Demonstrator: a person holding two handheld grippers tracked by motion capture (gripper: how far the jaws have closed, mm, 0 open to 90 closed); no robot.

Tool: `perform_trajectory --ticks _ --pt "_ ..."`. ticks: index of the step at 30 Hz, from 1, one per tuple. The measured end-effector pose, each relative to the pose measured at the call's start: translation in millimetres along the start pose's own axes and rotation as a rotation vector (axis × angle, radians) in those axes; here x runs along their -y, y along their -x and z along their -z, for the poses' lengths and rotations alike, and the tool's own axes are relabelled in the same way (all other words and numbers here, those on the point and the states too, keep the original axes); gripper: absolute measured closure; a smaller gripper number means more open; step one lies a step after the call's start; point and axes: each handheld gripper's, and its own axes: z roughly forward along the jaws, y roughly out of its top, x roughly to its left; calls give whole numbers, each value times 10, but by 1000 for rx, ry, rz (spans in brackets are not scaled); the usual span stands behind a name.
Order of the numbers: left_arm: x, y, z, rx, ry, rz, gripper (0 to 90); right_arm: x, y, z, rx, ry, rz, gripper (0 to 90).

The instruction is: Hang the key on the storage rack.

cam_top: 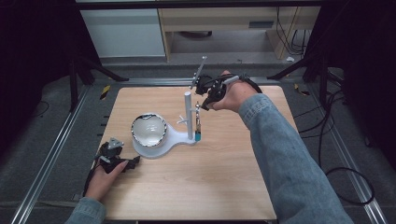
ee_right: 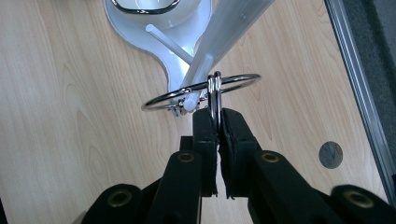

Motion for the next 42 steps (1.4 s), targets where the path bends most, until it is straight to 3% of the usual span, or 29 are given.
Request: perform_trajectory --ticks 19,36,42 --pt "0 0 0 0 0 0 0 -35 63 -89 -36 4 -24 819" --pt "0 0 0 0 0 0 0 149 164 -42 13 3 -61 800" --pt "0 0 0 0 0 0 0 207 181 -55 28 -14 -80 727"
